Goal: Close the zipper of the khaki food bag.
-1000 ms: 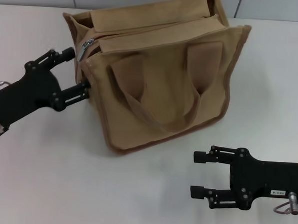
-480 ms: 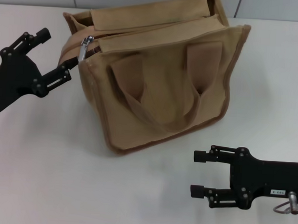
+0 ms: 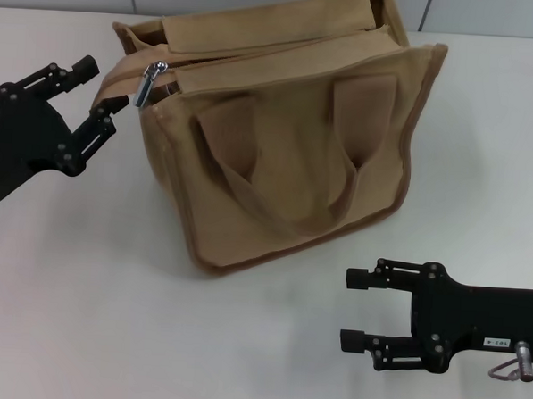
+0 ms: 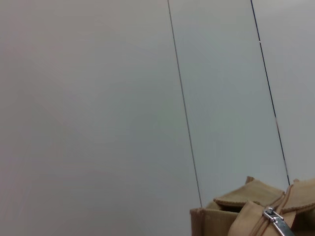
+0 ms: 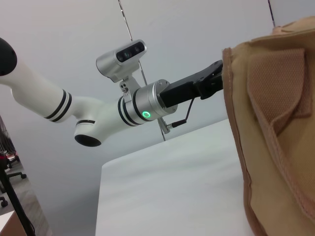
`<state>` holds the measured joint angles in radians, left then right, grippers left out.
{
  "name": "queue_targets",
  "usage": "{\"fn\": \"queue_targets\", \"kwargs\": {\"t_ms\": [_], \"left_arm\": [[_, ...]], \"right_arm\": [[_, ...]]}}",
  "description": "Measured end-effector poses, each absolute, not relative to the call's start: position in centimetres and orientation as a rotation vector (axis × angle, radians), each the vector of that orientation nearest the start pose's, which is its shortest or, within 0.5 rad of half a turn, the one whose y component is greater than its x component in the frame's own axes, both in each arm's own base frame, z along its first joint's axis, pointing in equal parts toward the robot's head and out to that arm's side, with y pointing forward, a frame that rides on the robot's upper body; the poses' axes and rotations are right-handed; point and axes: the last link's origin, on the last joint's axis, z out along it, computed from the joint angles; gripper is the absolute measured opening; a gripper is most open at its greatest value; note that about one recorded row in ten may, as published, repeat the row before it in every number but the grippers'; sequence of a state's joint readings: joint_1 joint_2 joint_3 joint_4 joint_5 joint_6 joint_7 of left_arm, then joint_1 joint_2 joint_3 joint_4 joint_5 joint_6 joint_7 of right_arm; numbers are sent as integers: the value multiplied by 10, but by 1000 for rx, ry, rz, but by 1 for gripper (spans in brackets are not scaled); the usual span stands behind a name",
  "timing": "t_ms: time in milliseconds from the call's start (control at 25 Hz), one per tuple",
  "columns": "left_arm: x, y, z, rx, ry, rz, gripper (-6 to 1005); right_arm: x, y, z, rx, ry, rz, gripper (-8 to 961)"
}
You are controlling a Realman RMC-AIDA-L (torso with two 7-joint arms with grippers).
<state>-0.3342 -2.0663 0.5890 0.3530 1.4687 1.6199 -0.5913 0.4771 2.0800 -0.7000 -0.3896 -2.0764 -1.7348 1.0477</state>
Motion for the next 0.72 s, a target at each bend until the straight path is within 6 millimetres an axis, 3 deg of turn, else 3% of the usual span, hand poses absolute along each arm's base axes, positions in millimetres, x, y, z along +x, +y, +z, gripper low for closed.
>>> {"fn": "queue_targets", "kwargs": {"t_ms": [360,520,720], "left_arm": [[-308,281,22,-2091,-164,-953,329],[-308,280,23,-2085,-161,-965,242],[-305,278,23,-2083,-153,-987,54]], "right_arm": [[267,249,-40,-2977,469,992,783],[257,250,-21,-2934,418,1166,783],[238,259,2,-2818,340,1411,783]]}}
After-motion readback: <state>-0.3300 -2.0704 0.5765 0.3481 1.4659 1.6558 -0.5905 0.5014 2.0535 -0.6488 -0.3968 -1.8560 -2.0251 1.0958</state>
